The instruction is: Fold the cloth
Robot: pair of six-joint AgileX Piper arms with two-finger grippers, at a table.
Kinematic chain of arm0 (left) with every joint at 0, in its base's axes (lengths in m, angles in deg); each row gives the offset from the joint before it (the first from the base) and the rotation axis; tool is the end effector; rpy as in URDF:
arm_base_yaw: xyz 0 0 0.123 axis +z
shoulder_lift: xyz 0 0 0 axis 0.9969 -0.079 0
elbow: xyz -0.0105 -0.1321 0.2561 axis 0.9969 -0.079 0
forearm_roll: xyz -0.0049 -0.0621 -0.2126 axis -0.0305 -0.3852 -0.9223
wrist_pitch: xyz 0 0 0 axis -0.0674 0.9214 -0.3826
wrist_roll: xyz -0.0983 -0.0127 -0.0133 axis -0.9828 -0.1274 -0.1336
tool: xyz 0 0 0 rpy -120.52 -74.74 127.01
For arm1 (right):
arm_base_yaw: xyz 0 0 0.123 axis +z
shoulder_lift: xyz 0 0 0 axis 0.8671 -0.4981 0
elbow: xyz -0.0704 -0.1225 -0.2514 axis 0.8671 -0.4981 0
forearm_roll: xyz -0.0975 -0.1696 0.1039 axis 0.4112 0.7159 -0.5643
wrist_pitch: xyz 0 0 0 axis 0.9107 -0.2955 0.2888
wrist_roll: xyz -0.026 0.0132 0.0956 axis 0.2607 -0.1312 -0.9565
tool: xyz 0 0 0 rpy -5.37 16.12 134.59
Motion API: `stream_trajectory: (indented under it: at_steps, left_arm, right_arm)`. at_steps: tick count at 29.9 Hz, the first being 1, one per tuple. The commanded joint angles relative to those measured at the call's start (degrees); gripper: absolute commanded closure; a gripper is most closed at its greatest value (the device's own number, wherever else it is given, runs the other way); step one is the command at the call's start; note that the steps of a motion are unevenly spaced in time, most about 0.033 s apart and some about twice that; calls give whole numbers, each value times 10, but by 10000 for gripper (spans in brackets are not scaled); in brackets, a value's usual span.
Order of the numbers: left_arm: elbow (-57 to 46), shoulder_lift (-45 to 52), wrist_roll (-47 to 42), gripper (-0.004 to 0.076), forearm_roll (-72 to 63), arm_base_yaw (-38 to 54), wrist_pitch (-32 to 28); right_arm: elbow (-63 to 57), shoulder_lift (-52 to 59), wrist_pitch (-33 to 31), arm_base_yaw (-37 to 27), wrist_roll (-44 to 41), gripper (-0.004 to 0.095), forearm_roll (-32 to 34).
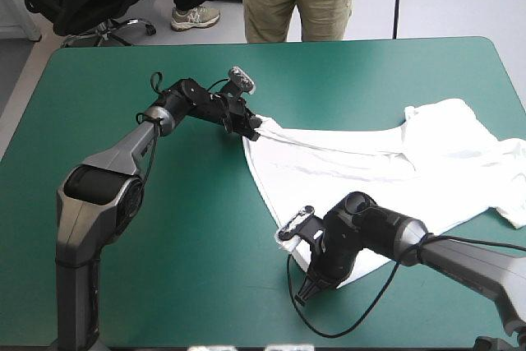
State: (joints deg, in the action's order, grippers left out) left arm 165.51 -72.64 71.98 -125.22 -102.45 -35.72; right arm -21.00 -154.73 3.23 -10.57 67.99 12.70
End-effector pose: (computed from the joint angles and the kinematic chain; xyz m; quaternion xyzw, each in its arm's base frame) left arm 0.4386 -0.1825 0.2029 0.4202 0.8248 -0.1975 0.3227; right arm 0.1443 0.1861 0.2230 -0.4176 0.9050 0.0747 0.0322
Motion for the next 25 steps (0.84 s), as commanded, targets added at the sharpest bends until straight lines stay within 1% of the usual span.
stream_trajectory:
  at_steps: [1, 5, 8, 11, 14, 17, 22, 24, 25]
  left_arm:
    - [18, 35, -1, 741, -16, -2, 7]
    - [19, 61, 2, 741, -13, -2, 15]
    - [19, 98, -5, 741, -6, -2, 20]
    - [19, 142, -38, 741, 25, -2, 20]
    - [19, 197, -73, 741, 59, -2, 27]
    - [20, 250, -102, 741, 81, -2, 28]
    - [48, 335, -169, 741, 99, -2, 28]
    - [75, 364, -206, 741, 125, -2, 29]
    - [91, 378, -221, 741, 136, -2, 32]
  right_arm:
    - [-1, 11, 30, 5, -6, 925, -42]
    - [1, 39, 65, 5, -48, 925, -12]
    - [17, 73, 79, 5, -95, 925, 40]
    - [53, 115, 74, 5, -137, 925, 109]
    - [104, 149, 51, 5, -160, 926, 167]
    - [167, 172, 19, 5, -157, 925, 203]
    - [296, 182, -63, 5, -105, 925, 248]
    - [357, 182, -101, 5, -73, 925, 272]
    - [381, 182, -108, 5, -64, 925, 281]
